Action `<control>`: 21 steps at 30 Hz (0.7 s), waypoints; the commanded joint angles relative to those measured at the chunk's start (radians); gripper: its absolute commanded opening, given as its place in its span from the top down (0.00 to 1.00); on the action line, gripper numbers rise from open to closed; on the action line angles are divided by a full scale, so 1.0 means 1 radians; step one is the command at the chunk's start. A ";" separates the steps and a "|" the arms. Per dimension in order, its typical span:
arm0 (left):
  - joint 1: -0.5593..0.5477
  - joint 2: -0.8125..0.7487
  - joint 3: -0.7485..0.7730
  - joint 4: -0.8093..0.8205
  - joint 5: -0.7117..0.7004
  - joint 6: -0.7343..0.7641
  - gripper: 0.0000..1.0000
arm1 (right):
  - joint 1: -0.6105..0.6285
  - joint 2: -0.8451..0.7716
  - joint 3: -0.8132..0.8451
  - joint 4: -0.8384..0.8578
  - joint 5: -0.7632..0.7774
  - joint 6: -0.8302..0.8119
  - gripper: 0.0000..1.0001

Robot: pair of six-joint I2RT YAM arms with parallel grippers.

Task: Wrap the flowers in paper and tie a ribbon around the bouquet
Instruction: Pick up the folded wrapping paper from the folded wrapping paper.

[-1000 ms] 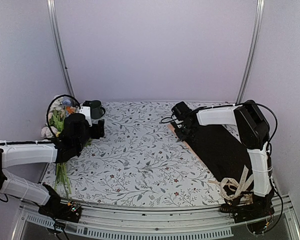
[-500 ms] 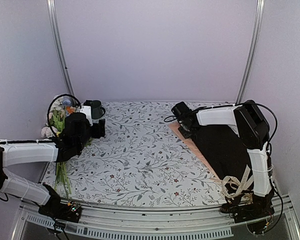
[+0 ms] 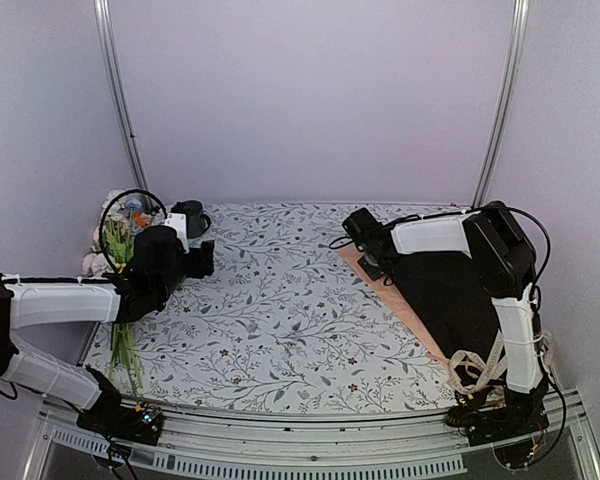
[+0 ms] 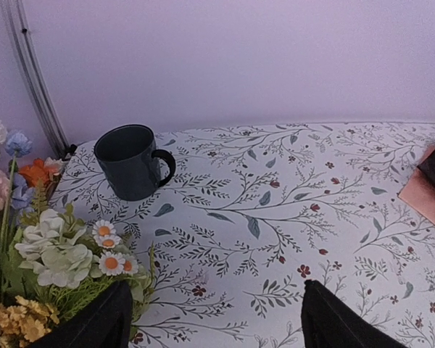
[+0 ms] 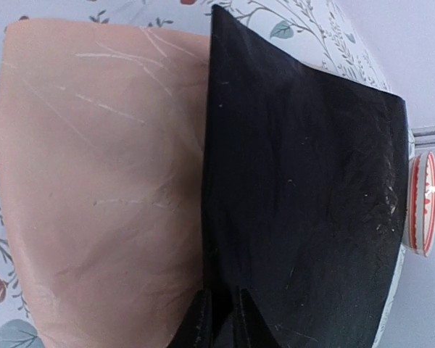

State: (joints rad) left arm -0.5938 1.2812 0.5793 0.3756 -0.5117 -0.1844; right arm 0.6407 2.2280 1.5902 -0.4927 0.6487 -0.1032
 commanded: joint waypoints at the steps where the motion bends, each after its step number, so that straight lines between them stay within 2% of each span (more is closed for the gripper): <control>1: -0.015 0.004 0.026 -0.007 0.011 -0.010 0.18 | 0.002 0.020 0.015 0.011 -0.013 0.007 0.99; 7: -0.015 -0.006 0.024 -0.010 0.010 -0.007 0.18 | 0.002 -0.097 0.027 0.009 -0.064 0.022 1.00; 14: -0.015 -0.014 0.024 -0.008 0.032 -0.001 0.18 | 0.003 -0.376 0.038 0.052 -0.287 0.008 1.00; 18: -0.014 -0.034 0.019 0.009 0.080 0.017 0.18 | 0.002 -0.540 0.035 0.096 -0.582 -0.040 1.00; 21: -0.012 -0.064 0.006 0.042 0.137 0.038 0.18 | 0.002 -0.659 0.036 0.137 -0.950 -0.107 1.00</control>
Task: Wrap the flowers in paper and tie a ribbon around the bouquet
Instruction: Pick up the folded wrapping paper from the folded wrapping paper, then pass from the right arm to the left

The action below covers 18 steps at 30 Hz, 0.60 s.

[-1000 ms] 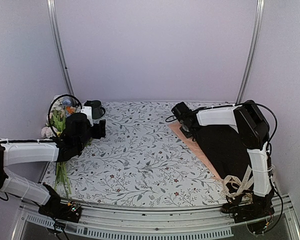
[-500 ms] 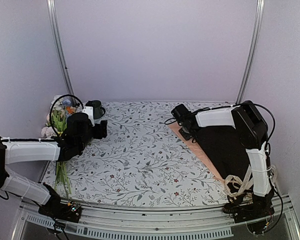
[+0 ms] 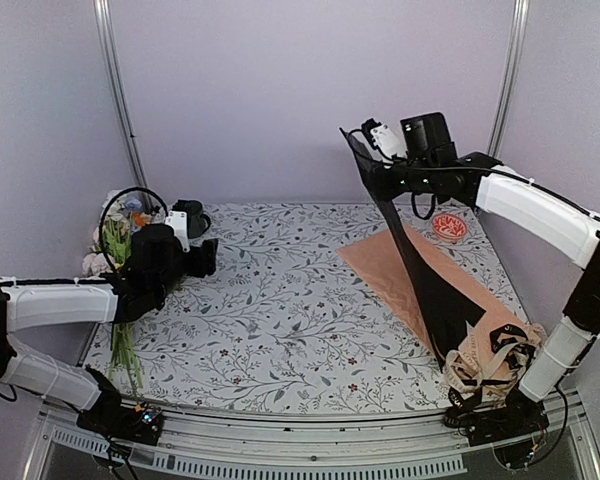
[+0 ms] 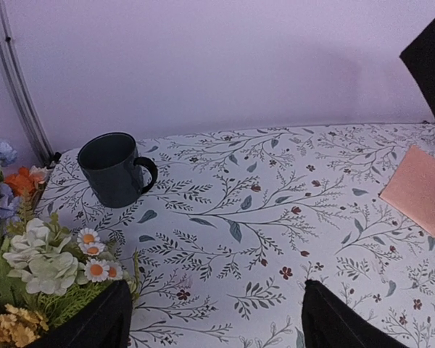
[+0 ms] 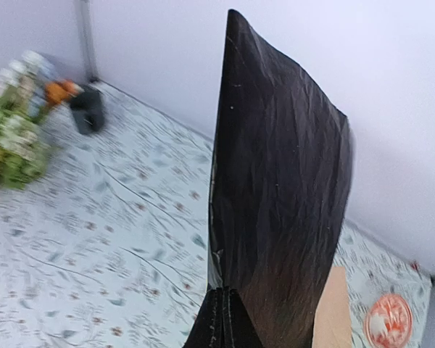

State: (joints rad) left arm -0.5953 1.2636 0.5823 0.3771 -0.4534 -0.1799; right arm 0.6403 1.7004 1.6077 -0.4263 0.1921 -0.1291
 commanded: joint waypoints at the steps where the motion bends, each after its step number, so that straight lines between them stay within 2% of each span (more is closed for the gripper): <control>1: -0.009 -0.061 0.000 0.054 0.105 0.041 0.18 | 0.002 -0.167 0.019 0.083 -0.649 -0.112 1.00; 4: -0.001 -0.107 -0.012 0.097 0.223 0.069 0.18 | 0.002 -0.258 0.002 0.168 -1.083 -0.147 1.00; 6: 0.006 -0.139 -0.021 0.123 0.313 0.090 0.16 | 0.003 -0.293 -0.018 0.268 -1.286 -0.109 1.00; 8: 0.014 -0.168 -0.025 0.134 0.403 0.107 0.12 | 0.001 -0.306 -0.030 0.346 -1.417 -0.051 1.00; 12: 0.025 -0.226 -0.043 0.164 0.586 0.131 0.01 | -0.008 -0.305 -0.052 0.406 -1.543 0.006 1.00; 18: 0.033 -0.219 -0.077 0.282 0.922 0.151 0.01 | -0.067 -0.304 -0.121 0.412 -1.538 0.011 1.00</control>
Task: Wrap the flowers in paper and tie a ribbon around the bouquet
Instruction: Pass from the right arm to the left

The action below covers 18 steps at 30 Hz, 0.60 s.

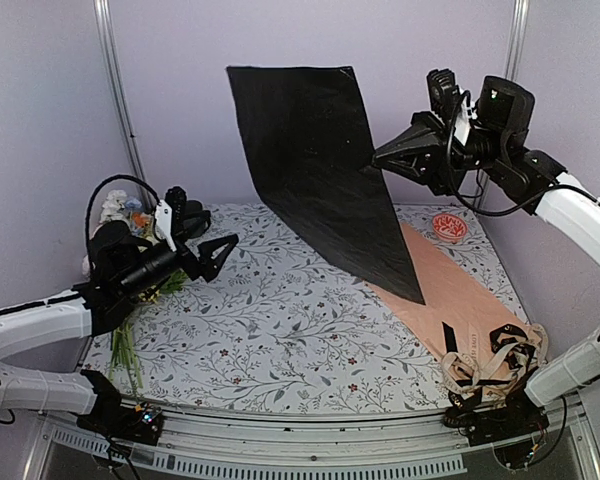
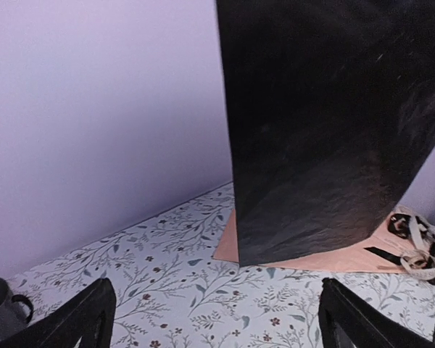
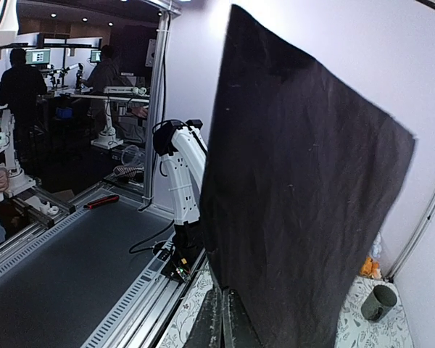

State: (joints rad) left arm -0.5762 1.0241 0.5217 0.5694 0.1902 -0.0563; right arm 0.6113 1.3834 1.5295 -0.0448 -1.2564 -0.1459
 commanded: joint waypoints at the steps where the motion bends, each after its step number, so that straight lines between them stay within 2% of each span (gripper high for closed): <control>1: 0.019 0.037 -0.012 0.102 0.301 0.026 0.01 | -0.047 0.013 -0.055 0.031 -0.100 0.021 1.00; 4: 0.054 0.100 0.005 0.148 0.368 0.002 0.01 | -0.066 0.015 -0.076 0.028 -0.140 0.008 1.00; 8: 0.080 0.214 0.054 0.249 0.552 -0.063 0.01 | -0.075 0.025 -0.084 0.023 -0.146 -0.001 1.00; 12: 0.062 0.305 0.062 0.441 0.740 -0.172 0.01 | -0.090 0.036 -0.084 0.021 -0.146 0.000 1.00; 14: 0.041 0.323 0.040 0.545 0.759 -0.195 0.08 | -0.095 0.038 -0.086 0.020 -0.141 0.000 1.00; 16: 0.029 0.312 0.051 0.490 0.745 -0.170 0.13 | -0.099 0.043 -0.086 0.020 -0.138 0.000 1.00; 18: 0.011 0.285 0.054 0.453 0.728 -0.137 0.14 | -0.103 0.049 -0.085 0.020 -0.124 0.003 1.00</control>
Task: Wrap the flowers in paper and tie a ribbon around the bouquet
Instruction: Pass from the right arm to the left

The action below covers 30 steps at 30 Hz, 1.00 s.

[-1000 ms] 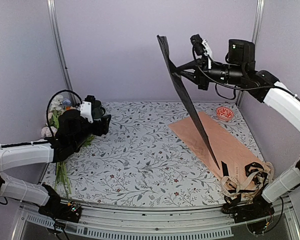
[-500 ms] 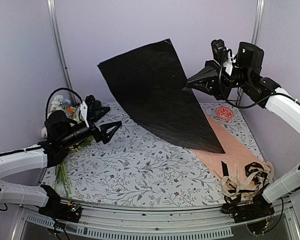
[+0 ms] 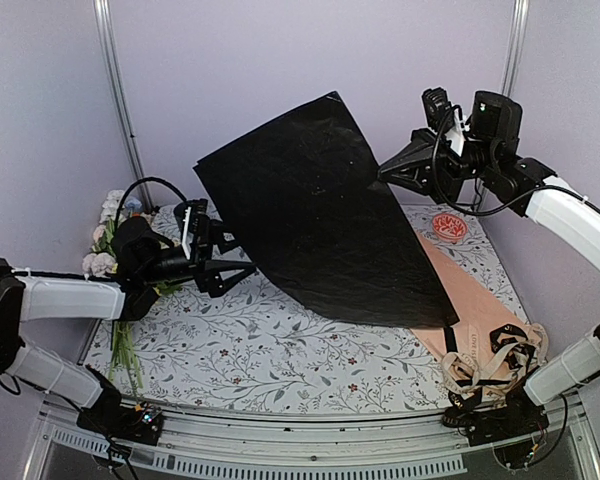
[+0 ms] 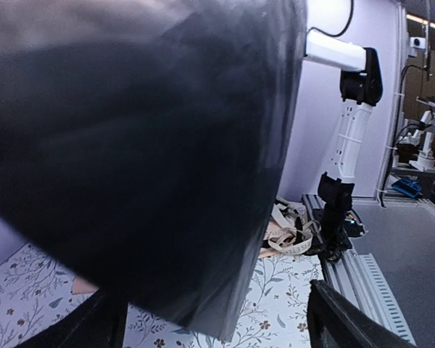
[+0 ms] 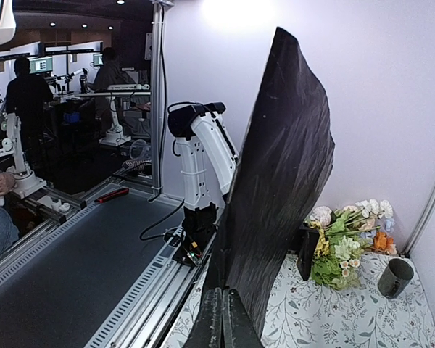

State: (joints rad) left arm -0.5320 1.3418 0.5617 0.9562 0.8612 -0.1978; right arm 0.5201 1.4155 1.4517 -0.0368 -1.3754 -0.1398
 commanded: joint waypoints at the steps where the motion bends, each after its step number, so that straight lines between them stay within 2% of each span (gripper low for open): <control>1: -0.045 -0.044 0.012 0.058 0.055 0.019 0.17 | -0.014 0.018 -0.007 0.013 0.005 -0.002 1.00; 2: -0.060 -0.054 0.013 0.047 0.046 0.035 0.22 | -0.016 0.022 -0.005 0.013 0.018 0.001 1.00; 3: -0.072 -0.063 0.016 0.028 0.021 0.045 0.32 | -0.017 0.024 -0.002 0.014 0.036 0.004 1.00; 6: -0.083 -0.080 0.031 -0.050 -0.085 0.025 0.95 | -0.019 0.031 0.000 0.013 0.126 0.022 1.00; 7: -0.083 -0.085 0.033 -0.068 -0.122 0.007 1.00 | -0.021 0.032 -0.001 0.013 0.166 0.028 1.00; 8: -0.083 -0.094 0.032 -0.095 -0.158 -0.011 1.00 | -0.022 0.034 -0.003 0.013 0.224 0.039 1.00; 10: -0.083 -0.118 0.037 -0.162 -0.241 -0.048 1.00 | -0.023 0.034 -0.006 0.005 0.378 0.064 0.87; 12: -0.085 -0.153 0.081 -0.299 -0.340 -0.062 1.00 | -0.022 0.039 -0.007 -0.018 0.537 0.076 0.57; 13: -0.086 -0.174 0.114 -0.395 -0.404 -0.063 1.00 | -0.023 0.041 -0.004 -0.030 0.616 0.084 0.47; 16: -0.090 -0.229 0.243 -0.705 -0.701 -0.063 1.00 | -0.023 0.058 0.001 -0.079 0.837 0.105 0.32; 18: -0.092 -0.250 0.341 -0.895 -0.904 -0.066 1.00 | -0.023 0.075 -0.002 -0.103 0.891 0.108 0.26; 21: -0.109 -0.247 0.480 -1.120 -1.170 -0.048 1.00 | -0.023 0.106 -0.008 -0.125 0.910 0.122 0.24; 26: -0.202 -0.162 0.667 -1.324 -1.491 0.022 1.00 | -0.022 0.147 -0.014 -0.152 0.892 0.152 0.24; 30: -0.331 0.009 0.870 -1.461 -1.682 0.104 1.00 | -0.023 0.157 -0.015 -0.167 0.872 0.173 0.24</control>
State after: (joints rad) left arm -0.7509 1.2072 1.2858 -0.2638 -0.5262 -0.1886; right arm 0.5014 1.5650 1.4452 -0.1768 -0.5110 -0.0013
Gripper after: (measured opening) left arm 0.004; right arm 0.757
